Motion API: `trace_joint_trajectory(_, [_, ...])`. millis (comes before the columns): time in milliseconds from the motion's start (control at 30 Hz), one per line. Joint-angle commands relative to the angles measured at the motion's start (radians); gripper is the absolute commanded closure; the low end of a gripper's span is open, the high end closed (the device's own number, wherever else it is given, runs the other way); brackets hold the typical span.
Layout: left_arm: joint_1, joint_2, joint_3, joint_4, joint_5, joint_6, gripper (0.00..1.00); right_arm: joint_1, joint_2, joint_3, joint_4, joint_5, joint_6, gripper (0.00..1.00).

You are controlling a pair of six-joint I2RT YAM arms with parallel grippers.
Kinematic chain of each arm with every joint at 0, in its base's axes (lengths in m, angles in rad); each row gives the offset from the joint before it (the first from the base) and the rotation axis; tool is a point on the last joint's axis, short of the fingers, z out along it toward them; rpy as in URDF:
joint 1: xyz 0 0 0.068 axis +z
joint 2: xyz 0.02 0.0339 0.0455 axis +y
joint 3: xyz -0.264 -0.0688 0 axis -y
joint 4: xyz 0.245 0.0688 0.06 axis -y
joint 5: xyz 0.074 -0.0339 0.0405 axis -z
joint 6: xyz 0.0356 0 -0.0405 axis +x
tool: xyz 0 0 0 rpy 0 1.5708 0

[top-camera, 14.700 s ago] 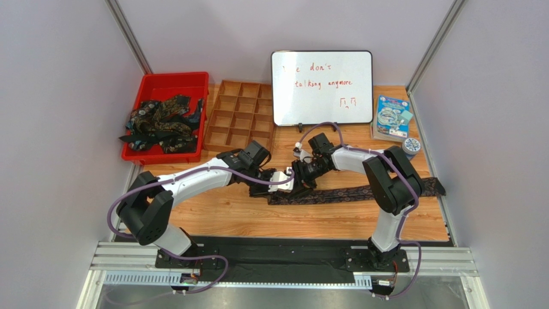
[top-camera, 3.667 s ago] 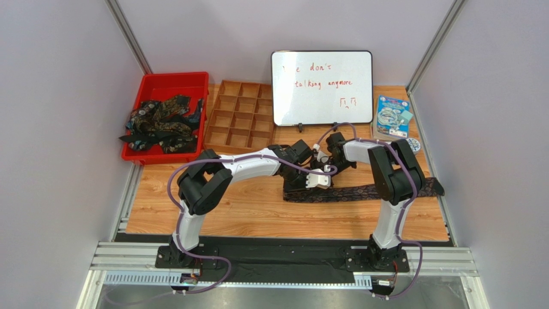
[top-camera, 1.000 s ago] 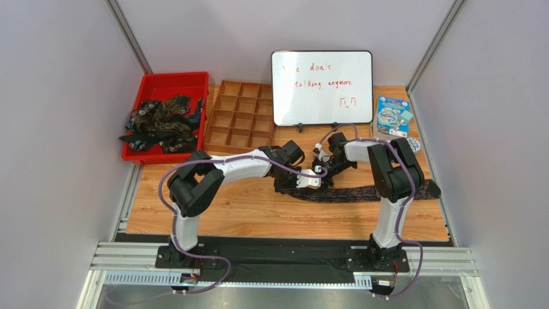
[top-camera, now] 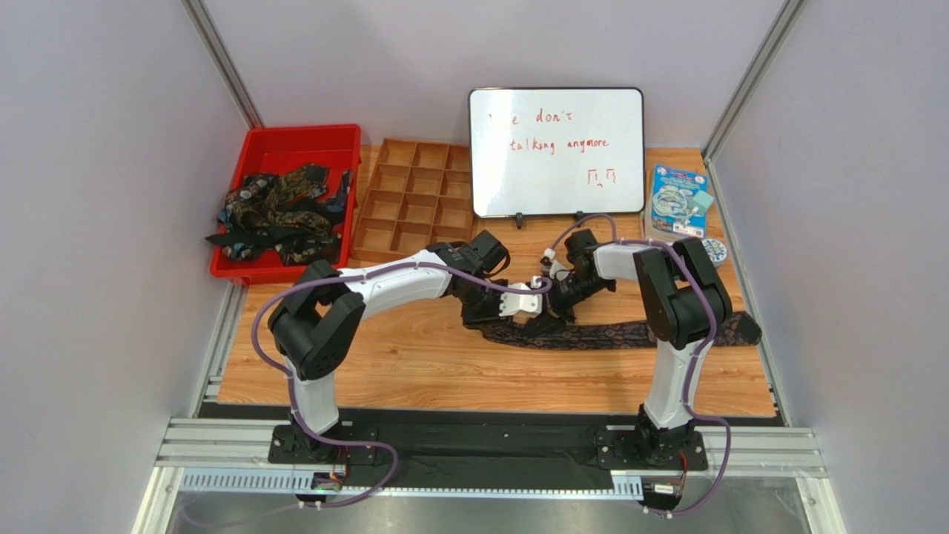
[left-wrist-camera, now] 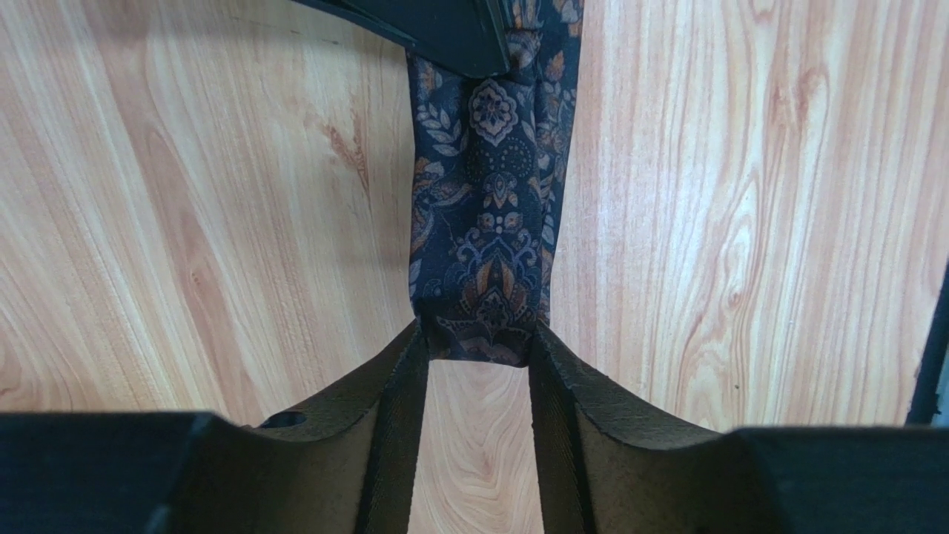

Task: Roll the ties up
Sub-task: Roll the tie at the center of the board.

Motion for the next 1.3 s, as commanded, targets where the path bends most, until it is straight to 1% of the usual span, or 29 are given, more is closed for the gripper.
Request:
trace_joint_trajectory(0, [-0.015,-0.047,0.082,-0.023,0.070,-0.011,0.58,0.006,0.035,0.000,0.040,0.102,-0.002,1.00])
trace_joint_trajectory(200, [-0.060,0.002,0.159,-0.026,0.105,-0.065,0.60,0.006,0.039,0.001,0.038,0.103,0.000,1.00])
trace_joint_trajectory(333, [-0.089,0.063,0.190,0.034,0.105,-0.117,0.60,0.006,0.040,0.001,0.041,0.097,0.005,1.00])
trace_joint_trajectory(433, [-0.104,0.120,0.214,0.043,0.099,-0.155,0.60,0.008,0.037,0.001,0.043,0.087,0.008,1.00])
trace_joint_trajectory(667, [-0.109,0.185,0.191,0.036,0.044,-0.165,0.59,0.005,0.011,-0.010,0.055,0.045,0.018,1.00])
trace_joint_trajectory(800, [-0.107,0.191,0.158,0.033,0.024,-0.158,0.59,0.002,-0.015,0.007,0.009,0.022,-0.014,1.00])
trace_joint_trajectory(900, [-0.109,0.183,0.129,0.036,0.021,-0.158,0.60,-0.012,-0.055,0.030,-0.052,-0.011,-0.047,0.96])
trace_joint_trajectory(933, [-0.107,0.182,0.124,0.037,0.022,-0.157,0.60,-0.018,-0.066,0.033,-0.086,-0.019,-0.057,0.92])
trace_joint_trajectory(1100, [-0.109,0.174,0.099,0.046,0.031,-0.155,0.60,-0.038,-0.139,0.046,-0.164,-0.068,-0.094,0.82])
trace_joint_trajectory(1133, [-0.109,0.174,0.099,0.048,0.037,-0.155,0.60,-0.038,-0.147,0.044,-0.164,-0.071,-0.095,0.77])
trace_joint_trajectory(1267, [-0.109,0.174,0.104,0.048,0.039,-0.155,0.59,-0.037,-0.141,0.036,-0.144,-0.087,-0.072,0.73])
